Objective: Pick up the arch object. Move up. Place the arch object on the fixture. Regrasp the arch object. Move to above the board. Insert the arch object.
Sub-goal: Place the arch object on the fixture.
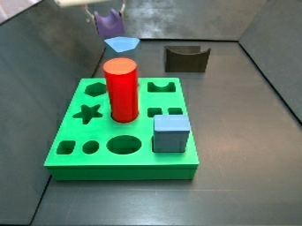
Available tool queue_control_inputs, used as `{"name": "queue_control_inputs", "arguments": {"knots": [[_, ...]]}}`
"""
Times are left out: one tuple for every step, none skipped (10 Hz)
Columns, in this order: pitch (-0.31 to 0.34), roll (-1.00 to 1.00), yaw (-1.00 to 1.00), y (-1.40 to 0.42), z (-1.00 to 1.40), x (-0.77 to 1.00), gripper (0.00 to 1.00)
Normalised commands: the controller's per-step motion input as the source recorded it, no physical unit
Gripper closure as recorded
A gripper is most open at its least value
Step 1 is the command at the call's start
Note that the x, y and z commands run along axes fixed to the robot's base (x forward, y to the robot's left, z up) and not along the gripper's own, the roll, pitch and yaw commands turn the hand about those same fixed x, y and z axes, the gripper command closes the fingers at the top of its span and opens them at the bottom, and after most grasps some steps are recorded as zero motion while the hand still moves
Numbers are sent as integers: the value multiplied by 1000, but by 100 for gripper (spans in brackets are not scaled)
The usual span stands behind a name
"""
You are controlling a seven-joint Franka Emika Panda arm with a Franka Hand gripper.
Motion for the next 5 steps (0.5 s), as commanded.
{"name": "queue_control_inputs", "arguments": {"knots": [[50,61,-13,23,730,-19,100],[56,64,-13,23,638,-15,100],[66,70,-10,22,453,-3,100],[73,70,-7,19,360,2,100],[82,71,-2,15,170,4,100]]}}
